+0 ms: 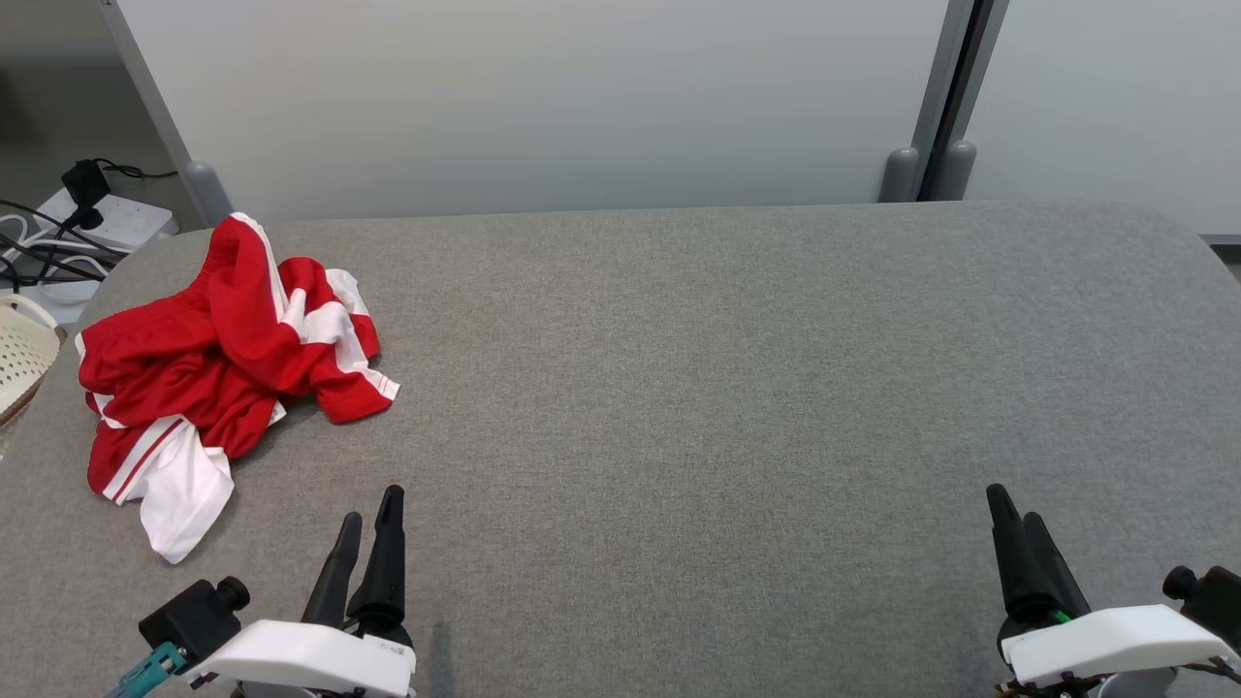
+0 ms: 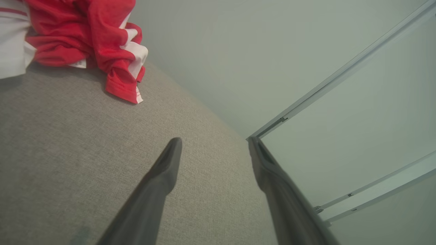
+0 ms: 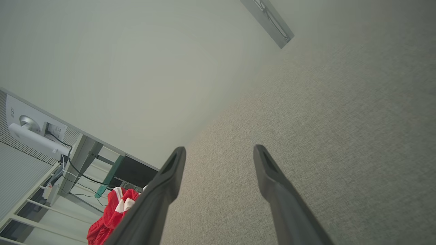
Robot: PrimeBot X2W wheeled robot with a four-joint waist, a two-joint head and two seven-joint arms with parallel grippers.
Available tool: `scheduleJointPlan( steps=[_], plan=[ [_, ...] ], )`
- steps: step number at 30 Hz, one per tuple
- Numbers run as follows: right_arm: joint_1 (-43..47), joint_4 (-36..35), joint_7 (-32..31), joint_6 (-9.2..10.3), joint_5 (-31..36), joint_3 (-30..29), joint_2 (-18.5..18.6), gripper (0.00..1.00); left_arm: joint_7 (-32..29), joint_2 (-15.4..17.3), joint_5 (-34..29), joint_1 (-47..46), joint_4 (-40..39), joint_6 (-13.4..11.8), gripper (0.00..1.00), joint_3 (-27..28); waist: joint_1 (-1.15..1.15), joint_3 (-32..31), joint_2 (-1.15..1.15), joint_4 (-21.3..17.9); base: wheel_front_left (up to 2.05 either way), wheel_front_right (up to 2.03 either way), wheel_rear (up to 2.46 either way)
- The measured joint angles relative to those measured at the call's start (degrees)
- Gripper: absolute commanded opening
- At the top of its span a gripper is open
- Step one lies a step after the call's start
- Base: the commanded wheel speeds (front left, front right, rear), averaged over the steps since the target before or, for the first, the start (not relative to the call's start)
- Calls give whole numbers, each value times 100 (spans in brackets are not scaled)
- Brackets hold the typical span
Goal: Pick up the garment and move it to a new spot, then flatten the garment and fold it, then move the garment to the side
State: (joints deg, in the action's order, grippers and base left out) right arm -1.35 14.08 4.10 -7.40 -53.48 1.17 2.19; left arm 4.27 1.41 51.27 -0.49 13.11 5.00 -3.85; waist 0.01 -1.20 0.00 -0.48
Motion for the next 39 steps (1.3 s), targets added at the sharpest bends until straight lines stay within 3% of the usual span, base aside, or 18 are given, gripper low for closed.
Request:
scheduleJointPlan(
  steps=[39],
  plan=[
    [-97, -578, 630, 0, 2551, 411, 74, 100, 642, 65, -2474, -227, -318, -307, 100, -400, 0, 13, 0, -19, 0, 0, 0]
  ],
)
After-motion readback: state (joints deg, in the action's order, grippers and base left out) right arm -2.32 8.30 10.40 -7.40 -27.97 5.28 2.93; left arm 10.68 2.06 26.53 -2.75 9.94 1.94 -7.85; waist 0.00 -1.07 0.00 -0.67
